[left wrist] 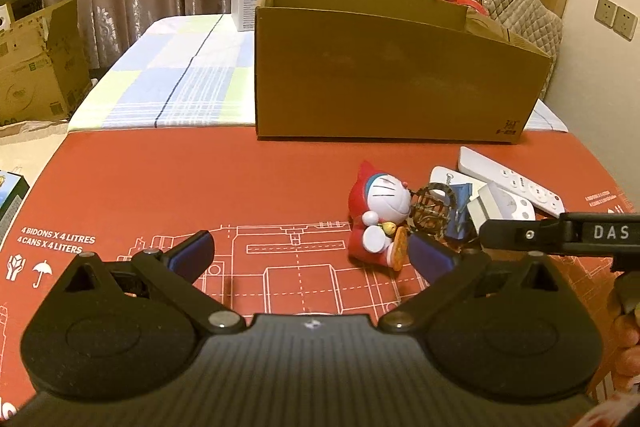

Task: Organize rigid objects
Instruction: 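Grasp the square white night light with the right tool, then grasp the red Doraemon figure with the left tool while the right tool holds the night light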

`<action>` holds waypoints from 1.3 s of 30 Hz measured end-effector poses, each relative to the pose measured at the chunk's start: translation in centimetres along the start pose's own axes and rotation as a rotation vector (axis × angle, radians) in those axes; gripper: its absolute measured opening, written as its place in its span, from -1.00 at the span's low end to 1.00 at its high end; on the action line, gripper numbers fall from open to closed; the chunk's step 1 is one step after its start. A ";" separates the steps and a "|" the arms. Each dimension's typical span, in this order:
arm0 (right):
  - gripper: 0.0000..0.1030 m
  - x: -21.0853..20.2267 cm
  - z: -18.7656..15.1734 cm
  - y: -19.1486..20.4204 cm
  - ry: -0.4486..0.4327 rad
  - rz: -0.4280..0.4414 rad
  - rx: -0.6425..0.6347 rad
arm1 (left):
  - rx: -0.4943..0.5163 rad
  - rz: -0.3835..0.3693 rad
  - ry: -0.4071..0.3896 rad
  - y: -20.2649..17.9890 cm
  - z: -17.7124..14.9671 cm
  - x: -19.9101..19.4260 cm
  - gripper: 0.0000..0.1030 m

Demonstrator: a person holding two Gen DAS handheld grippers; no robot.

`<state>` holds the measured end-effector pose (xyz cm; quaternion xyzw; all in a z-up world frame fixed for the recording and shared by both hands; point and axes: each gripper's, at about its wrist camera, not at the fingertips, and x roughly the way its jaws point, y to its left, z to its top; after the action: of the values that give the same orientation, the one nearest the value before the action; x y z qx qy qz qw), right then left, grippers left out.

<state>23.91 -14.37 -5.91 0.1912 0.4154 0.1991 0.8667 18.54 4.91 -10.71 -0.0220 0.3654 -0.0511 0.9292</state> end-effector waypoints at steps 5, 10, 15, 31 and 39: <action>0.28 0.0 -0.1 0.9 -0.001 -0.028 -0.063 | 0.008 -0.008 0.005 -0.2 0.1 0.1 0.97; 0.27 -1.0 -0.5 2.0 -0.026 -0.117 -0.201 | 0.016 -0.025 0.012 -0.3 0.1 0.1 0.97; 0.27 -2.0 -1.2 3.0 -0.084 -0.217 -0.367 | 0.045 -0.058 0.025 -0.8 0.1 0.4 0.97; 0.27 -2.1 -0.8 2.5 -0.102 -0.231 -0.360 | 0.305 -0.049 -0.007 -4.7 -0.1 2.9 0.71; 0.27 -2.0 -0.7 2.3 -0.097 -0.227 -0.343 | 0.468 -0.007 -0.009 -6.8 -0.6 4.5 0.42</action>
<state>21.77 -13.35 -3.85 0.0022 0.3521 0.1583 0.9225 20.88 -2.32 -13.67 0.1925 0.3392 -0.1375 0.9105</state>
